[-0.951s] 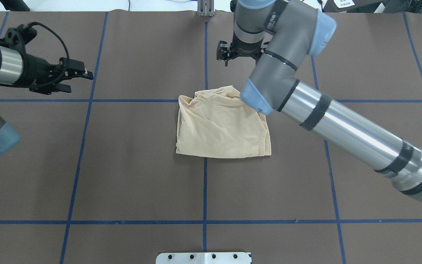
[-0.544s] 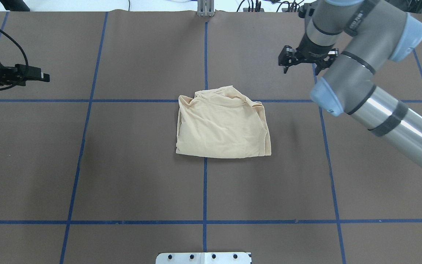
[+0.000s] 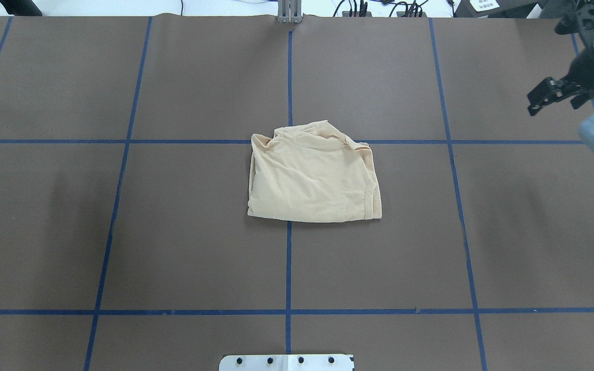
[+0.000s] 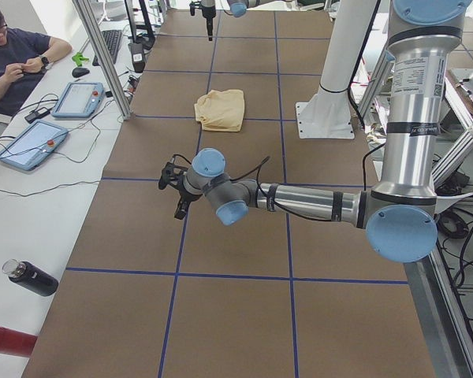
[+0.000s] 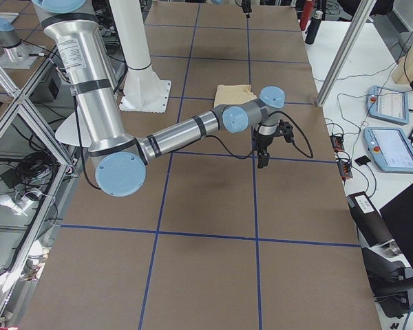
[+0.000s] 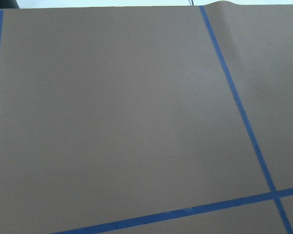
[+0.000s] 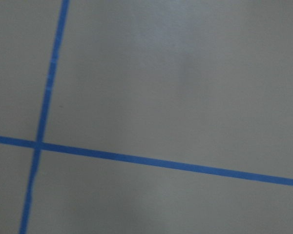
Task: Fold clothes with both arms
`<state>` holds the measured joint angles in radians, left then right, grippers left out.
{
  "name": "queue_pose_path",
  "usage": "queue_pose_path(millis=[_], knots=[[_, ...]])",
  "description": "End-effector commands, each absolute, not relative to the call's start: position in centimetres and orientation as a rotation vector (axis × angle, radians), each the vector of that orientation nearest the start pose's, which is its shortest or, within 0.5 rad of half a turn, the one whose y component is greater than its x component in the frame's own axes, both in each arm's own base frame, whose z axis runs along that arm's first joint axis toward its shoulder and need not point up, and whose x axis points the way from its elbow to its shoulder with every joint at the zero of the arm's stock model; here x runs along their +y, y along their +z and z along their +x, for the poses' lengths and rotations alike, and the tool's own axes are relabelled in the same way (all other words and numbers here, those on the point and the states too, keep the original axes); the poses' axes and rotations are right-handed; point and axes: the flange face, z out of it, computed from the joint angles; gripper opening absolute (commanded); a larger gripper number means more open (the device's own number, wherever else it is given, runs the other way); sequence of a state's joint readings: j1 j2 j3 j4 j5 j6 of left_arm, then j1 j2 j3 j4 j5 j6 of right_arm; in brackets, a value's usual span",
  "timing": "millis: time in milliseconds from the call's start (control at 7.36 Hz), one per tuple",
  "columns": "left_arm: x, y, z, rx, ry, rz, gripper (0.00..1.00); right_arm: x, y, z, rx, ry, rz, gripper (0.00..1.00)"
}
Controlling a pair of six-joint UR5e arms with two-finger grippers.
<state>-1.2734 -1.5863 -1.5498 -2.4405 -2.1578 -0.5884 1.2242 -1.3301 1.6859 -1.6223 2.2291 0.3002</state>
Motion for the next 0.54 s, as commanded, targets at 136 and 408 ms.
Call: queue_pose_path(millis=[136,408], knots=[[-52.3,59.5,4.1,0.767,0.088,0.58,1.0,-53.9,56.0,-3.7,-0.696,-0.088,0.035,1.0],[-50.6,61.2,2.7,0.727,0.165,0.609,1.0,-53.3,56.2,-2.4,-0.691,-0.058,0.046,1.0]])
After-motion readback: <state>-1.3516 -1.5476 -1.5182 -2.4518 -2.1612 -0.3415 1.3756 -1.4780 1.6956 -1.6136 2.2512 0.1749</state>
